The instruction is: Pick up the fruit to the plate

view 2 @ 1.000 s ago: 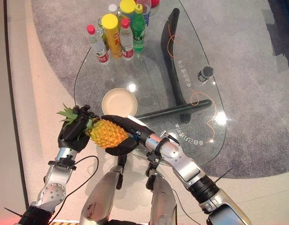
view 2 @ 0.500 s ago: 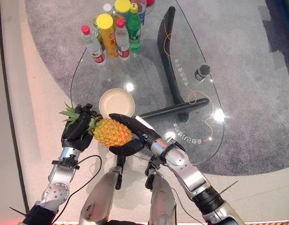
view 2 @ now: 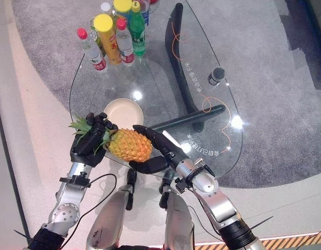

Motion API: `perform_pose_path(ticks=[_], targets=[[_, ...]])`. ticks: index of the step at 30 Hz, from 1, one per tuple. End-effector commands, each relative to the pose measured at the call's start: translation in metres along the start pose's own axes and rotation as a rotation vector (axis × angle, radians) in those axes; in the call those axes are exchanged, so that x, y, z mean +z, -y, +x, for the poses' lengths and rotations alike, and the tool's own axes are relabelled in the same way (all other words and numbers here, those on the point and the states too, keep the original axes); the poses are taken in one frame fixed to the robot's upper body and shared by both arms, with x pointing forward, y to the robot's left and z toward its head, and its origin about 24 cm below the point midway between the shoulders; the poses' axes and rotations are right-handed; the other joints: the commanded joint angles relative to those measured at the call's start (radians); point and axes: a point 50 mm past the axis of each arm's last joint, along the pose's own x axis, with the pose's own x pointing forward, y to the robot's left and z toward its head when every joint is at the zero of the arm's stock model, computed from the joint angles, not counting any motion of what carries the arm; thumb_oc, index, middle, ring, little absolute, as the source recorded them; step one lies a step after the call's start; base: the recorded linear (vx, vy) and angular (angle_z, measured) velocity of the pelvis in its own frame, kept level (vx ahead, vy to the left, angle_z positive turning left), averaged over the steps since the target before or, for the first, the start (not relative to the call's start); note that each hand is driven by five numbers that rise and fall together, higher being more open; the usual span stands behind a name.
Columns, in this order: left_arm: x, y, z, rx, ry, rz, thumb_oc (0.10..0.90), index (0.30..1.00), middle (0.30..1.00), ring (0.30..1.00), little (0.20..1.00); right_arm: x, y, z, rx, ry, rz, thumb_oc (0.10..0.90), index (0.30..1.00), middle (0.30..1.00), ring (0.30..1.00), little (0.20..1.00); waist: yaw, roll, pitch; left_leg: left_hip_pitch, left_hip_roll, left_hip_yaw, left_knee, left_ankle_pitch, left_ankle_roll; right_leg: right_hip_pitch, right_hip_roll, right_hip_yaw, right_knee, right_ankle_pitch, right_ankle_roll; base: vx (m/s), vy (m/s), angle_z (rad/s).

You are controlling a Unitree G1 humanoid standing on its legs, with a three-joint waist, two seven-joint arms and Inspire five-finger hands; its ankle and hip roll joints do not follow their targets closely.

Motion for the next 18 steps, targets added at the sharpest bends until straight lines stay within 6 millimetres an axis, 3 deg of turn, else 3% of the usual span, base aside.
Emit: perform_pose_path(ticks=[1, 18], targets=[[0.061, 0.041, 0.010, -0.254, 0.319, 0.123, 0.100, 0.300, 0.300, 0.300, 0.200, 0.036, 0.033, -0.013, -0.150, 0.147, -0.131, 0.800, 0.900, 0.900, 0.900, 0.900, -0.009, 0.015, -0.026, -0.018, -0.043, 0.038, 0.088, -0.066, 0.045, 0.020, 0.002, -0.013, 0.092, 0.028, 0.059, 0.03, 0.015, -0.05], [0.088, 0.050, 0.013, -0.301, 0.449, 0.348, 0.100, 0.300, 0.300, 0.300, 0.200, 0.014, 0.038, -0.019, -0.186, 0.042, -0.064, 0.800, 0.900, 0.900, 0.900, 0.900, -0.028, 0.019, -0.026, -0.039, -0.035, 0.055, 0.109, -0.075, 0.043, -0.012, -0.001, 0.007, 0.113, 0.025, 0.066, 0.02, 0.021, -0.04]])
